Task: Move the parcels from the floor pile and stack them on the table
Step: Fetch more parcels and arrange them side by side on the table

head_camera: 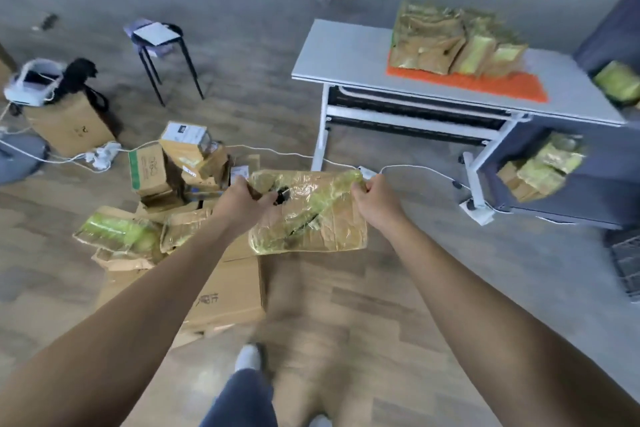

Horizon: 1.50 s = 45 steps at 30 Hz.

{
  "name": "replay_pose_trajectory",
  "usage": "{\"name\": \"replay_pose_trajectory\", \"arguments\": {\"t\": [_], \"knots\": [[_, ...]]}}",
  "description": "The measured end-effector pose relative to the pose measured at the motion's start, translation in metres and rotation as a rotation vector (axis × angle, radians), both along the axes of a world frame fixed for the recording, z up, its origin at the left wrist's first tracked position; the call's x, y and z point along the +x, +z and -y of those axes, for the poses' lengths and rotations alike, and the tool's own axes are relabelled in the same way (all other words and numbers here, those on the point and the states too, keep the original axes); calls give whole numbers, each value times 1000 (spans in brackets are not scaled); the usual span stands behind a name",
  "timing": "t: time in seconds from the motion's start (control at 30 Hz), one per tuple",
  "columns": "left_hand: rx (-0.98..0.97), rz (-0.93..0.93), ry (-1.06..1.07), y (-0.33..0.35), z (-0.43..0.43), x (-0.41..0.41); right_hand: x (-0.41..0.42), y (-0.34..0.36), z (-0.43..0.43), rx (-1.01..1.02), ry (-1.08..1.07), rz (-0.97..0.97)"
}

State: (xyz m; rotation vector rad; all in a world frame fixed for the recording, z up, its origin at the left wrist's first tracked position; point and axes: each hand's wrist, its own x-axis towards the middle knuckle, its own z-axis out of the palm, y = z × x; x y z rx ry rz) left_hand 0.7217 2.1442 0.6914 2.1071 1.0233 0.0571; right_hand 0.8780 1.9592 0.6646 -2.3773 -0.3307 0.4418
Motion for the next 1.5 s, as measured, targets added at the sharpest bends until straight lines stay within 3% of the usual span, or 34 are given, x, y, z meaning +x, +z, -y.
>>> {"name": "replay_pose_trajectory", "arguments": {"t": [0.17, 0.4, 0.73, 1.07, 1.23, 1.5], "knots": [[100, 11, -85, 26, 36, 61, 40, 24, 50, 68, -69, 32], [94, 59, -186, 16, 77, 174, 127, 41, 107, 103, -178, -5], [-122, 219, -343, 38, 134, 393, 318, 74, 168, 48, -423, 85], [-491, 124, -383, 48, 210, 577, 480, 72, 248, 265, -610, 83], [-413, 143, -380, 47, 256, 656, 573, 76, 288, 238, -524, 78], [-121, 107, -440, 60, 320, 744, 704, 87, 340, 232, -399, 173]]}}
